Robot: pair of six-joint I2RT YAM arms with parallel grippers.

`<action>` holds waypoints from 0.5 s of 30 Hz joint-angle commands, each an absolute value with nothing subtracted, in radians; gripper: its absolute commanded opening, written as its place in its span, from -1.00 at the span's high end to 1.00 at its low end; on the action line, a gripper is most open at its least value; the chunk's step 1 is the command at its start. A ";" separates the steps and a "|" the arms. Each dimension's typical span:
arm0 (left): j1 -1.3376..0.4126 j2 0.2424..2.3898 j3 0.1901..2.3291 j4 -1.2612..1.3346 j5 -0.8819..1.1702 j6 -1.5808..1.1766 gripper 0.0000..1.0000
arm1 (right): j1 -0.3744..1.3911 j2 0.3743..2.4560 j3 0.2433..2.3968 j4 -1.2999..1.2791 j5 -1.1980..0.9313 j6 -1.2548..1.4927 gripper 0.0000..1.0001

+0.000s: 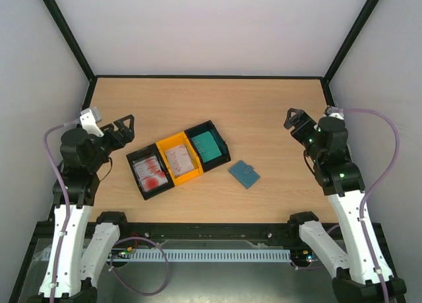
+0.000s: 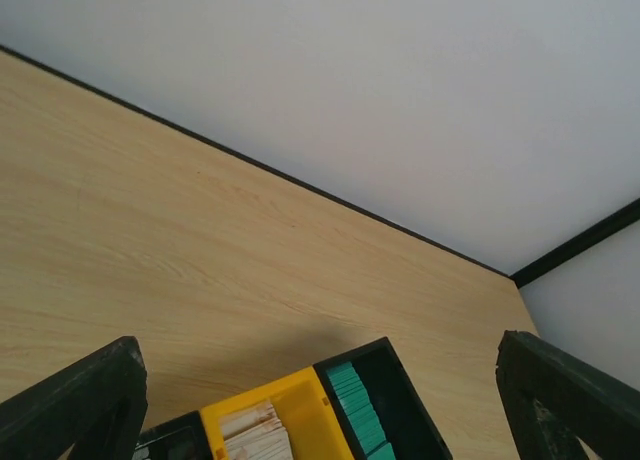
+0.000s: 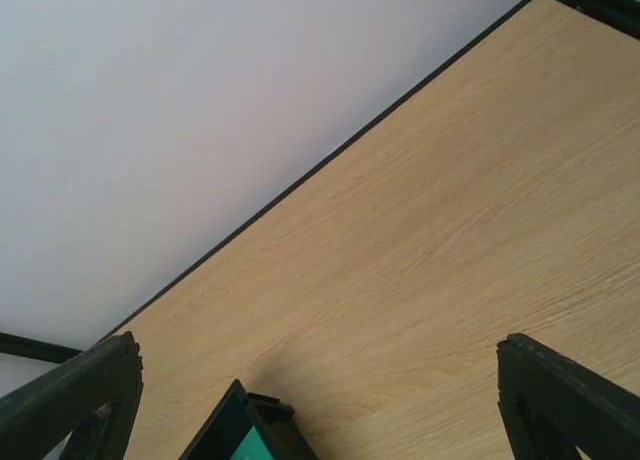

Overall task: Put the credit cards into the card holder
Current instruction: Move the storage box to the center of the board.

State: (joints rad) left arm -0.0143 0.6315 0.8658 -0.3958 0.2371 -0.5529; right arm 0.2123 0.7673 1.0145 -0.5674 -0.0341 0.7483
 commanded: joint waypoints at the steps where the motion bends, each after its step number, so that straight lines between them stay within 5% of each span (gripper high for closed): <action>1: 0.035 0.617 0.845 -0.412 0.266 -0.585 -0.95 | 0.130 0.720 0.966 -0.478 -0.162 0.760 -0.91; 15: 0.076 0.590 0.807 -0.690 -0.071 -0.655 -1.00 | 0.046 0.714 0.847 -0.371 -0.433 0.755 -0.83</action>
State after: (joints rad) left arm 0.0673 0.5838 0.8398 -0.5560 0.0589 -0.6147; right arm 0.0559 0.6815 0.8795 -0.4255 -0.2932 0.7742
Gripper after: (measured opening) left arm 0.997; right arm 0.923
